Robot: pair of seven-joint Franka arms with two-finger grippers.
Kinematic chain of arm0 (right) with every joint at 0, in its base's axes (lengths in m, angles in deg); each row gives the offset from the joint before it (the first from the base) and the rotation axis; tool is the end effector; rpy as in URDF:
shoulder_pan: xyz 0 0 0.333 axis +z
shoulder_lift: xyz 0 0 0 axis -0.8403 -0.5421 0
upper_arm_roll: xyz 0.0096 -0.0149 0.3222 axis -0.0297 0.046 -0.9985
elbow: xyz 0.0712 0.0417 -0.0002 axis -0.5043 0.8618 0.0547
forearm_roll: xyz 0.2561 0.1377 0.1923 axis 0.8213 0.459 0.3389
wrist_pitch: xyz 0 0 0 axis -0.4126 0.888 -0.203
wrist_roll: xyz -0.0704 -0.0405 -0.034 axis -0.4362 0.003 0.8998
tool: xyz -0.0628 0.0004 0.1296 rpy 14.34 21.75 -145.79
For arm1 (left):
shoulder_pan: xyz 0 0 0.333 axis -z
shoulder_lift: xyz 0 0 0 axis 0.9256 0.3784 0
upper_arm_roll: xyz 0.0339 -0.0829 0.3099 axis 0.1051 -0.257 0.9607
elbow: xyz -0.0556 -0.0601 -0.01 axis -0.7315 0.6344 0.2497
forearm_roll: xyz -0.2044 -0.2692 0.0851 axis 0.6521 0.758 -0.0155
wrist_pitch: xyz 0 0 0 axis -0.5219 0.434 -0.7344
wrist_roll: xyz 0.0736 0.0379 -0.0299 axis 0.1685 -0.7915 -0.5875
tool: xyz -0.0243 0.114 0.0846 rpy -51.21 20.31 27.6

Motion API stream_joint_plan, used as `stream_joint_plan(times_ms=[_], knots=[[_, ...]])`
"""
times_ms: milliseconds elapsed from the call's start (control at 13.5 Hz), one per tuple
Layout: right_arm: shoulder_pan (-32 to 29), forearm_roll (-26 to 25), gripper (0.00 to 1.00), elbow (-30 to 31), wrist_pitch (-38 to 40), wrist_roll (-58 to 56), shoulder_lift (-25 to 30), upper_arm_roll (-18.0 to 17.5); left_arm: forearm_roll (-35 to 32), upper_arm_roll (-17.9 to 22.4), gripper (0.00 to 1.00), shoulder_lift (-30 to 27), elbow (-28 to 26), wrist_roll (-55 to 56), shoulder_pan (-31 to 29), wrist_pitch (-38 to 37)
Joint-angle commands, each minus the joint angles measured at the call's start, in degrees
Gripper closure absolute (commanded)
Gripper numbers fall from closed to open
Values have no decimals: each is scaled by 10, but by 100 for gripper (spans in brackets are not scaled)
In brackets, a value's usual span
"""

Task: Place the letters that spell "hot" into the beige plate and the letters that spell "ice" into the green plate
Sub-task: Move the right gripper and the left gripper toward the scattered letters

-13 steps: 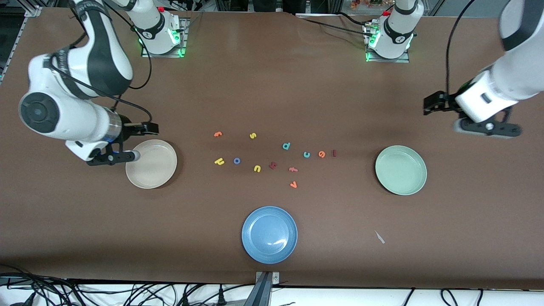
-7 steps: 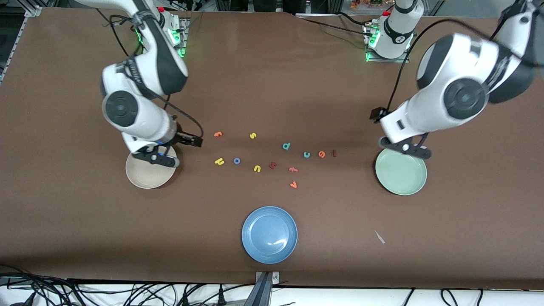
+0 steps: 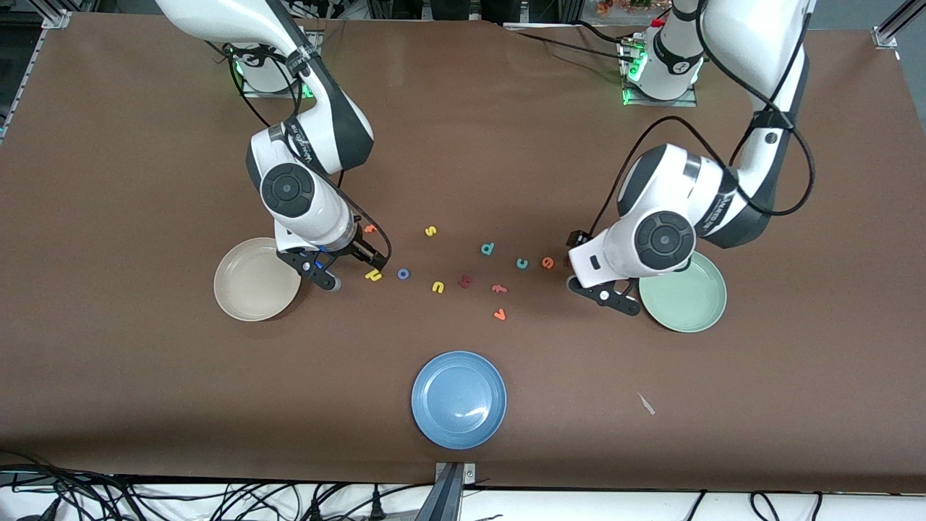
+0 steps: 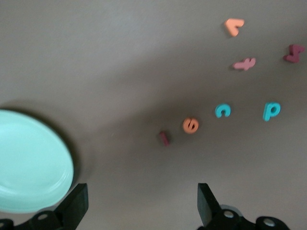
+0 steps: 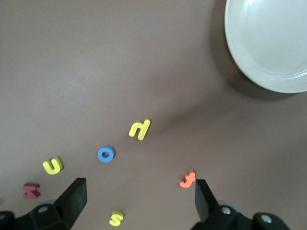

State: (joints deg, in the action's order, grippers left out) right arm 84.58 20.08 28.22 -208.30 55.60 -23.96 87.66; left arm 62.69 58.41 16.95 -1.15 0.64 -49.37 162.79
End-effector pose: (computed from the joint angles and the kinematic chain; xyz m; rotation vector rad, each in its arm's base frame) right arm 0.5504 0.2903 0.3043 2.9905 -0.9368 -0.1469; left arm 0.5824 -0.2519 0.3234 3.0346 -0.6216 -0.4064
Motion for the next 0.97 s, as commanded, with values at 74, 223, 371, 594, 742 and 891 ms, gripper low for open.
stream_joint_plan(times_ms=[74, 223, 371, 594, 742, 891], knots=[[-5, 6, 0, -1, -32, 22, -26, 0, 18, -3, 0, 30, 19, 7, 29, 35], [4, -2, 0, 1, -108, 157, -53, 0, 15, -3, 0, 52, 19, 81, 42, 85], [21, 2, 0, 1, -138, 184, -66, 0, 17, -3, 0, 79, 19, 140, 67, 126], [19, 3, 0, 1, -165, 194, -88, 2, 20, -3, 26, 98, 15, 171, 79, 193], [20, 2, 0, 0, -173, 203, -96, 2, 30, -3, 45, 110, 12, 200, 92, 195], [18, 1, 0, 0, -173, 202, -105, 2, 35, -3, 50, 117, 0, 230, 103, 194]])
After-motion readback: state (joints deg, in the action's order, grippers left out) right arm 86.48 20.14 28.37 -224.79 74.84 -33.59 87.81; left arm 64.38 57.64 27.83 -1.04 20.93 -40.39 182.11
